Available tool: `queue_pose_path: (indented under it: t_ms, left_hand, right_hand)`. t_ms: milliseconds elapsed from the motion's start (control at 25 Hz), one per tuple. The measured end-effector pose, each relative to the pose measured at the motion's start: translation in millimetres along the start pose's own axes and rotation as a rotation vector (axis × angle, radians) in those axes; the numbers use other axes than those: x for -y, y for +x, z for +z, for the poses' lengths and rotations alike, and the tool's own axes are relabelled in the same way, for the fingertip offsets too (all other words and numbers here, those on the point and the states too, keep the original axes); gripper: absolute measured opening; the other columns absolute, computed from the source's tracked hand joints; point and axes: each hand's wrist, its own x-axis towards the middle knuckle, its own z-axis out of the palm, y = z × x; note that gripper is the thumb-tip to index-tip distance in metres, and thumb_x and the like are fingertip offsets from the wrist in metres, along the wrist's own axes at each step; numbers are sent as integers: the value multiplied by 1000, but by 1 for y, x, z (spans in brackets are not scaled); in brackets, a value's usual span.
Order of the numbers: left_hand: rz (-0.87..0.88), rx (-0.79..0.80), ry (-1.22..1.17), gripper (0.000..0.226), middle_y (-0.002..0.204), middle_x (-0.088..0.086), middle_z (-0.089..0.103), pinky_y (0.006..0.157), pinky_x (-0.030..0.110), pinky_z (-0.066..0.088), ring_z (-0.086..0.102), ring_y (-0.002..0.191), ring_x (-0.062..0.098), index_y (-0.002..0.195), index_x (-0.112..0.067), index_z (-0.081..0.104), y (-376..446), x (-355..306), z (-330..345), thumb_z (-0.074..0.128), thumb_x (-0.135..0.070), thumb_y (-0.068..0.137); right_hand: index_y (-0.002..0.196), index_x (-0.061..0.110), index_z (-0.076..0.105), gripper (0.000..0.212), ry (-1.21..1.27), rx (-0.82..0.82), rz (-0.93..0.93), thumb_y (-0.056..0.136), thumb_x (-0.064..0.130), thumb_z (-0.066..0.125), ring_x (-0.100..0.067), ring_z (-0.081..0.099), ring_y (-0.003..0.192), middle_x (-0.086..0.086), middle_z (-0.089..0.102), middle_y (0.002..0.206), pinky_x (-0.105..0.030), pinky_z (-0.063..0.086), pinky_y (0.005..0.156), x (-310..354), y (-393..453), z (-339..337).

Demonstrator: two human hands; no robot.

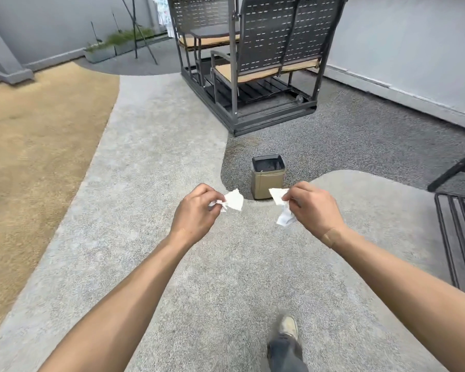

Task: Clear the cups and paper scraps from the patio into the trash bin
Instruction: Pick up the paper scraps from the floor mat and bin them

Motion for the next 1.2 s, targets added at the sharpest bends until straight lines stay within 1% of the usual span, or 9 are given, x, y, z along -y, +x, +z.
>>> queue_pose_path:
  t_ms: [120, 360, 440, 560, 760, 880, 960, 1080, 1200]
  left_hand:
    - [7, -5, -6, 11, 93, -9, 60, 70, 36, 56, 61, 72, 6, 92, -20, 74, 61, 4, 34, 69, -13, 86]
    - [-19, 1, -36, 12, 92, -7, 60, 70, 38, 56, 63, 74, 10, 92, -21, 74, 194, -11, 106, 69, -12, 85]
    - [-20, -2, -31, 12, 92, -6, 60, 70, 38, 56, 63, 74, 11, 92, -22, 74, 235, -16, 124, 69, -13, 85]
    - [-10, 1, -24, 12, 92, -6, 60, 71, 38, 56, 63, 74, 12, 92, -21, 74, 282, -15, 144, 69, -12, 85]
    - [-10, 38, -27, 12, 94, -8, 60, 74, 37, 57, 63, 76, 9, 93, -22, 74, 351, 7, 177, 69, -14, 86]
    - [7, 62, -44, 12, 94, -11, 58, 75, 37, 57, 63, 77, 8, 93, -24, 74, 401, 26, 197, 69, -16, 87]
    - [13, 68, -67, 12, 95, -11, 58, 76, 37, 57, 63, 78, 7, 93, -25, 73, 436, 41, 207, 68, -16, 87]
    - [10, 103, -99, 11, 96, -12, 58, 77, 38, 56, 62, 82, 5, 94, -26, 72, 492, 65, 218, 67, -18, 88]
    - [16, 130, -125, 11, 96, -12, 57, 79, 38, 56, 61, 82, 5, 95, -24, 73, 546, 87, 225, 67, -18, 88]
  right_hand:
    - [82, 19, 73, 14, 4, -26, 11, 81, 7, 65, -21, 64, 79, 6, 68, 94, -23, 35, 61, -44, 46, 7]
    - [82, 20, 73, 14, -16, -21, 26, 81, 7, 67, -22, 64, 77, 6, 68, 93, -22, 32, 62, -145, 145, 3]
    - [82, 19, 73, 14, -24, -21, 4, 82, 8, 66, -22, 63, 77, 6, 67, 92, -23, 34, 61, -174, 178, 1]
    - [82, 18, 73, 14, -8, -13, 21, 82, 7, 65, -23, 64, 76, 5, 68, 93, -27, 45, 61, -207, 218, 5]
    - [81, 18, 73, 13, -2, -8, 36, 83, 7, 66, -20, 64, 75, 6, 68, 92, -27, 46, 61, -247, 272, 28]
    - [81, 17, 73, 13, -23, -21, 53, 82, 7, 66, -22, 64, 75, 5, 68, 92, -29, 46, 60, -267, 312, 46]
    - [82, 17, 74, 13, -26, -23, 76, 83, 7, 65, -23, 64, 76, 4, 69, 93, -31, 48, 62, -278, 345, 59]
    - [86, 20, 73, 14, -32, -2, 120, 85, 10, 63, -19, 63, 81, 7, 67, 95, -37, 52, 67, -289, 398, 80]
    - [87, 20, 73, 14, -36, -4, 152, 86, 11, 63, -18, 63, 83, 8, 67, 97, -38, 53, 69, -297, 446, 99]
